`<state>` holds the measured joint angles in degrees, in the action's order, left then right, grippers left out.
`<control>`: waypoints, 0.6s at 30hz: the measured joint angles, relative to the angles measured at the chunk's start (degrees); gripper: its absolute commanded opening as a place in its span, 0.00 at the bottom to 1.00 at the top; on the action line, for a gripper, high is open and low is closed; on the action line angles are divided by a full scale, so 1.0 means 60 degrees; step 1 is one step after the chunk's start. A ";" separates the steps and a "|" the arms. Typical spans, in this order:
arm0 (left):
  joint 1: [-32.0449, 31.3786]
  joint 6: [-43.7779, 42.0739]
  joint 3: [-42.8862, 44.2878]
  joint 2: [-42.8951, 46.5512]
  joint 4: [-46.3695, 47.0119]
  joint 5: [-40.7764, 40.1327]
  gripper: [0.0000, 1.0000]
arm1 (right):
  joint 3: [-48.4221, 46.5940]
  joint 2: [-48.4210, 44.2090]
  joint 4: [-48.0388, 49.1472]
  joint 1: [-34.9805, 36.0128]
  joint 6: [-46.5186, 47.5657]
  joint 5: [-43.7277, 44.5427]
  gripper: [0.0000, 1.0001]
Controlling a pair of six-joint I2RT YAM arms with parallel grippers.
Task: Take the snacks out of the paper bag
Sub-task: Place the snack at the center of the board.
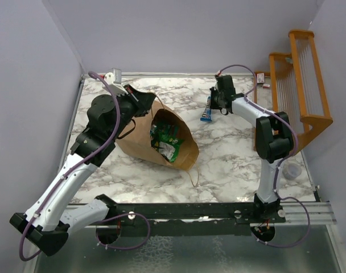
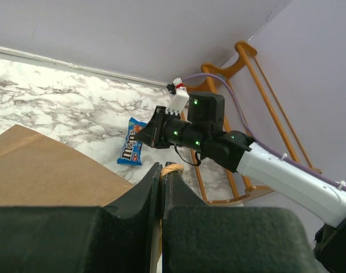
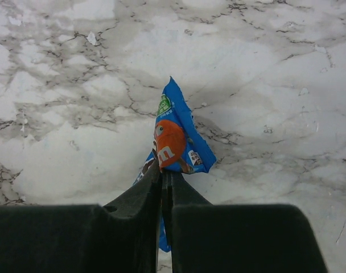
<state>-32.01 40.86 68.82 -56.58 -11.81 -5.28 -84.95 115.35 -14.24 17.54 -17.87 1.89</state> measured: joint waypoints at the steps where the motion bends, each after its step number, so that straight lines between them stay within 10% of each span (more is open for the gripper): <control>1: 0.0000 0.0025 -0.0036 0.0000 0.0004 0.0018 0.00 | -0.0200 0.0200 -0.0095 -0.0080 0.0062 -0.0098 0.08; 18: 0.0000 0.0146 -0.0182 0.0011 0.0036 0.0339 0.00 | -0.0929 0.0000 -0.1512 -0.0379 0.0849 -0.0291 0.67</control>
<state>-32.01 41.74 67.72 -56.51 -11.60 -3.25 -90.52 115.35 -23.31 15.27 -12.78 0.14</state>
